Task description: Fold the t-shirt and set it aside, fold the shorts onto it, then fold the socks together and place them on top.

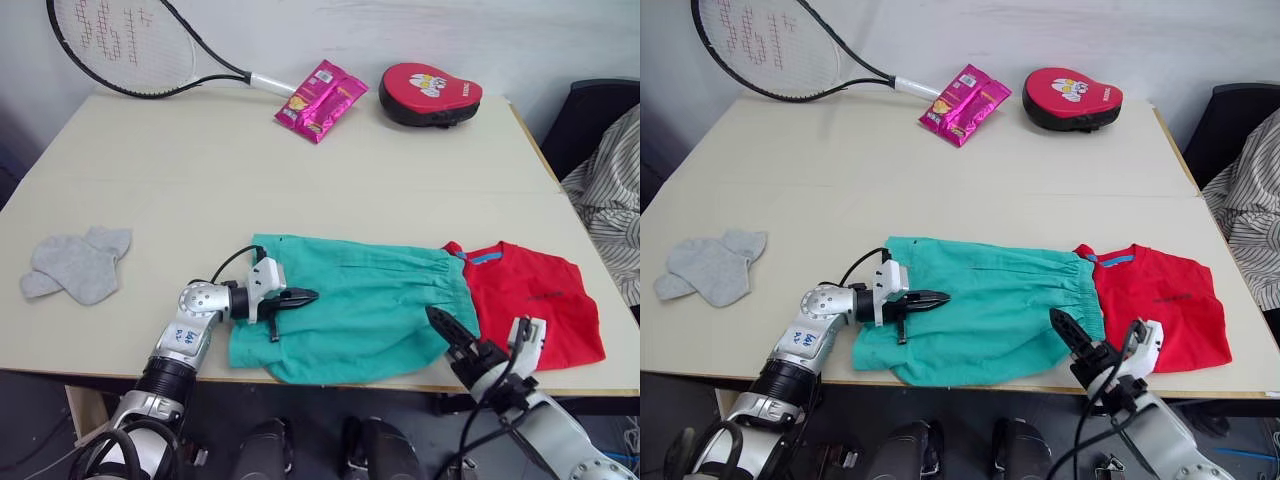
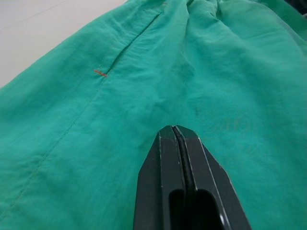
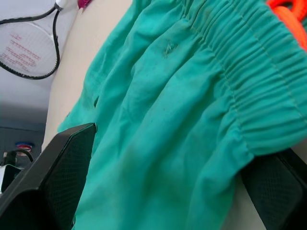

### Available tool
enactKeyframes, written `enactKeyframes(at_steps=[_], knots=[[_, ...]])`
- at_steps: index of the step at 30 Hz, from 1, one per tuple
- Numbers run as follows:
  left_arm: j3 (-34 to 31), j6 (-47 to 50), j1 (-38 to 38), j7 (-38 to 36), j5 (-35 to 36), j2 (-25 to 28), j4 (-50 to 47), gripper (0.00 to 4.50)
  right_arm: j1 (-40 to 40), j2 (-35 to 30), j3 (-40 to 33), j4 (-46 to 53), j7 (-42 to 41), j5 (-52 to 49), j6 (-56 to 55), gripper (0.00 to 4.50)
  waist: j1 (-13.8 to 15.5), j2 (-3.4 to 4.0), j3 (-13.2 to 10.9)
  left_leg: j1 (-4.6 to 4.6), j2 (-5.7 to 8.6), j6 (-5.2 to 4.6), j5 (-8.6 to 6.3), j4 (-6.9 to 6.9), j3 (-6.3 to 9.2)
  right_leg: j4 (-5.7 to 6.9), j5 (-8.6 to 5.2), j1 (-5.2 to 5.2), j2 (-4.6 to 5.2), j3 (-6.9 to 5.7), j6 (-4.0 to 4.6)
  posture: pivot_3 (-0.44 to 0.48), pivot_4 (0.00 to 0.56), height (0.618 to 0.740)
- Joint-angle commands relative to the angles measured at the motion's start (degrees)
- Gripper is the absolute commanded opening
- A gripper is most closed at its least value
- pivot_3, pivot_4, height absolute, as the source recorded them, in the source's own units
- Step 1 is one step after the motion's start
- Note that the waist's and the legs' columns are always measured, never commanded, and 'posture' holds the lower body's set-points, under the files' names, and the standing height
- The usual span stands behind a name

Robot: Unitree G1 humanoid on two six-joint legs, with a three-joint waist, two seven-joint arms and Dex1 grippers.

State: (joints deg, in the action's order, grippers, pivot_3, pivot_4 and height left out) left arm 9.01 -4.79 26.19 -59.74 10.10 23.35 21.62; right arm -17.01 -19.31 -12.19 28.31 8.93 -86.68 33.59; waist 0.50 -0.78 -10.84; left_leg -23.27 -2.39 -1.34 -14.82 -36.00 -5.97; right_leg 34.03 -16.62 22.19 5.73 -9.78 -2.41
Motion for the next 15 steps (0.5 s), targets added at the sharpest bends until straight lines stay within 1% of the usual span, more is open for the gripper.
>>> enactKeyframes(at_steps=[1,2,3,4,5,6,7,8,9,10,12,13,15], knots=[[0.3,0.2,0.0,-0.6,-0.7,0.0,3.1,0.00,3.8,2.6,2.2,-7.9,-0.1,8.2,-1.5,4.45,-0.6,1.05,0.7,-0.15,-0.64,0.01,0.00,0.16,0.16,-1.25,0.34,-0.59,-0.86,0.08,0.55,0.000,0.150,0.740],[-0.3,0.7,-0.1,-0.4,-0.1,-0.2,3.6,0.00,5.4,3.9,2.3,-9.2,-0.1,10.7,-2.8,4.45,-0.5,0.83,0.9,-0.40,-1.05,-0.04,0.07,0.51,0.19,-0.50,0.65,-1.08,-1.78,1.59,0.87,0.000,0.150,0.740],[-0.7,1.1,-0.2,-0.2,0.3,-0.3,3.9,0.00,6.4,4.9,2.2,-9.9,-0.3,12.5,-3.6,4.45,-0.5,-0.10,1.1,-0.02,-1.06,0.04,0.27,0.79,-0.50,2.83,-1.83,-1.47,-1.55,3.76,0.48,0.000,0.150,0.740],[-1.0,1.1,-0.2,-0.2,0.5,-0.4,4.1,0.00,7.2,5.9,2.2,-10.5,-0.3,14.7,-4.8,4.45,-0.4,-0.63,1.1,0.84,-0.59,0.21,0.36,0.90,-1.30,3.51,-4.79,-1.84,-0.91,6.05,-0.13,0.000,0.150,0.740],[-0.9,0.7,-0.2,-0.6,0.2,-0.1,4.5,0.00,8.0,7.1,2.0,-10.9,-0.3,16.5,-6.0,4.45,-0.3,-0.35,1.1,0.93,-0.30,0.67,0.62,0.96,-1.45,3.06,-6.90,-1.91,-0.83,7.09,-0.45,0.000,0.150,0.740],[-1.0,0.3,-0.1,-0.9,-0.1,0.2,4.9,0.00,8.6,8.0,2.1,-10.7,-0.6,18.0,-6.8,4.09,-0.4,-0.12,1.2,0.72,-0.20,1.04,0.99,1.07,-0.87,2.88,-6.34,-2.07,-0.94,7.05,0.28,0.000,0.150,0.740],[-1.2,-0.2,0.0,-0.9,-0.2,0.3,5.1,0.00,9.1,8.9,2.3,-10.0,-1.0,19.4,-7.6,3.90,-0.5,-0.08,1.3,0.69,-0.22,1.21,1.46,1.09,-0.60,3.06,-5.56,-2.22,-1.06,6.91,-0.37,0.000,0.150,0.740],[-1.6,-0.5,0.1,-0.8,-0.1,0.2,5.4,0.00,9.4,9.7,2.4,-9.1,-1.0,20.3,-8.0,3.58,-0.5,-0.07,1.3,0.92,-0.26,1.25,1.35,1.09,-0.50,3.10,-5.51,-2.49,-1.12,6.83,-0.32,0.000,0.150,0.740],[-1.9,-1.1,0.2,-0.7,0.1,0.1,5.7,0.00,9.8,10.3,2.7,-7.6,-1.1,21.1,-8.1,3.23,-0.6,-0.07,1.3,0.98,-0.34,1.08,1.16,1.09,-0.50,3.05,-5.51,-2.60,-1.18,6.79,-0.32,0.000,0.150,0.740],[-2.1,-1.5,0.4,-0.6,0.2,0.0,5.9,0.00,10.1,10.8,2.7,-6.3,-0.7,21.5,-8.1,2.85,-0.6,-0.07,1.3,0.91,-0.35,0.83,1.02,1.12,-0.49,3.04,-5.48,-2.56,-1.19,6.78,-0.38,0.000,0.150,0.740],[-2.2,-2.2,0.5,-0.8,0.3,-0.1,6.2,0.00,10.7,11.4,2.7,-4.3,-0.3,22.2,-7.9,2.10,-0.8,-0.08,1.3,0.88,-0.33,0.72,0.97,1.08,-0.52,3.02,-5.42,-2.56,-1.15,6.80,-0.49,0.000,0.150,0.740],[-2.4,-2.7,0.5,-0.8,0.4,-0.2,6.2,0.00,11.0,11.4,2.5,-3.2,0.0,22.8,-8.0,1.79,-0.8,-0.08,1.3,0.84,-0.33,0.71,0.97,1.07,-0.54,3.01,-5.39,-2.53,-1.15,6.82,-0.54,0.000,0.150,0.740],[-2.9,-2.7,0.6,-0.5,1.2,-0.5,5.4,0.00,11.7,10.3,1.9,-0.7,1.0,24.7,-7.8,1.35,-0.9,-0.11,1.2,0.81,-0.32,0.69,0.98,1.06,-0.56,3.00,-5.36,-2.50,-1.13,6.85,-0.60,0.000,0.150,0.740]])
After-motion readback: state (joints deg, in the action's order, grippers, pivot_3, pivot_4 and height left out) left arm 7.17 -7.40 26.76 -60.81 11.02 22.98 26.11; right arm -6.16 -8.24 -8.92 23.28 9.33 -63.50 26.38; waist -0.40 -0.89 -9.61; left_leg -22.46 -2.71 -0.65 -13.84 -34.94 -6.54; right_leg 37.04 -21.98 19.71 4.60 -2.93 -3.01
